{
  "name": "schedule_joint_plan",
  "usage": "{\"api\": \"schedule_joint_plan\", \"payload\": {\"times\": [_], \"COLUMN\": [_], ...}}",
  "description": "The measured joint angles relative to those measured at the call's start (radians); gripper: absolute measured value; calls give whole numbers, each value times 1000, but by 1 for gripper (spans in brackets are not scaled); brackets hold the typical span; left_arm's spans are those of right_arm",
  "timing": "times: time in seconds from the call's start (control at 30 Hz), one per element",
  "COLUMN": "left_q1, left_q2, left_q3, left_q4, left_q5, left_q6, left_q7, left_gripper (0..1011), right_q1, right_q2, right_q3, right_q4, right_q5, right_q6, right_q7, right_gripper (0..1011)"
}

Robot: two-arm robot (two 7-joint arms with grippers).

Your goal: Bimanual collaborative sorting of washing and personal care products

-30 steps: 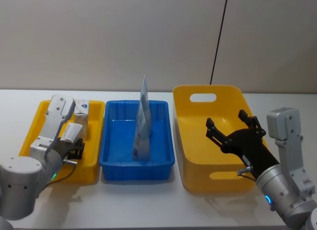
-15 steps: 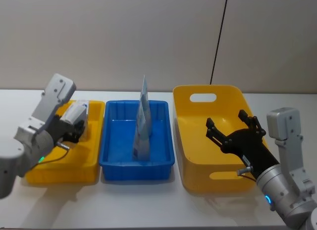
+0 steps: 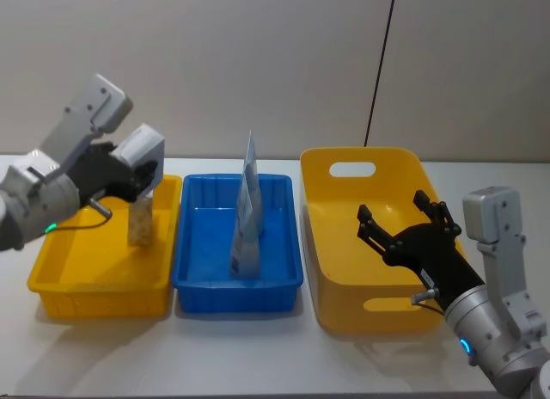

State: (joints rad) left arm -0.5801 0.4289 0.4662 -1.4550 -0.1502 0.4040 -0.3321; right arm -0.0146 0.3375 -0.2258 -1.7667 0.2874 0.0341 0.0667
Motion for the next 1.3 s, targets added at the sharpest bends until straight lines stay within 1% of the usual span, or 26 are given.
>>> {"api": "schedule_joint_plan", "payload": {"times": [0.1,0.2,0.27,0.3,0.33,0.37,0.43,0.53,0.63,0.83,0.97,1.17,1.27,1.3], "left_q1": [-28,-47,-63,-67,-80,-80,-100,-116,-140,-171,-196,-225,-241,-250], "left_q2": [9,13,15,15,15,15,14,13,7,-4,-16,-30,-38,-44], "left_q3": [5,8,11,12,14,14,20,24,31,42,53,65,72,77], "left_q4": [12,21,33,35,46,46,64,80,109,151,190,235,263,277], "left_q5": [-3,-9,-18,-20,-27,-27,-42,-53,-75,-107,-137,-170,-189,-199], "left_q6": [-39,-63,-90,-94,-111,-111,-141,-161,-195,-240,-276,-318,-342,-353], "left_q7": [-54,-84,-120,-127,-149,-149,-193,-223,-278,-355,-422,-502,-550,-576], "left_gripper": [390,390,390,389,390,390,390,390,390,390,390,390,390,390], "right_q1": [0,0,0,0,0,0,0,0,0,0,0,0,0,0], "right_q2": [0,0,0,0,0,0,0,0,0,0,0,0,0,0], "right_q3": [0,0,0,0,0,0,0,0,0,0,0,0,0,0], "right_q4": [0,0,0,0,0,0,0,0,0,0,0,0,0,0], "right_q5": [0,0,0,0,0,0,0,0,0,0,0,0,0,0], "right_q6": [0,0,0,0,0,0,0,0,0,0,0,0,0,0], "right_q7": [0,0,0,0,0,0,0,0,0,0,0,0,0,0], "right_gripper": [1001,1001,1001,1000,1001,1001,1001,1001,1001,1001,1001,1001,1001,1001]}}
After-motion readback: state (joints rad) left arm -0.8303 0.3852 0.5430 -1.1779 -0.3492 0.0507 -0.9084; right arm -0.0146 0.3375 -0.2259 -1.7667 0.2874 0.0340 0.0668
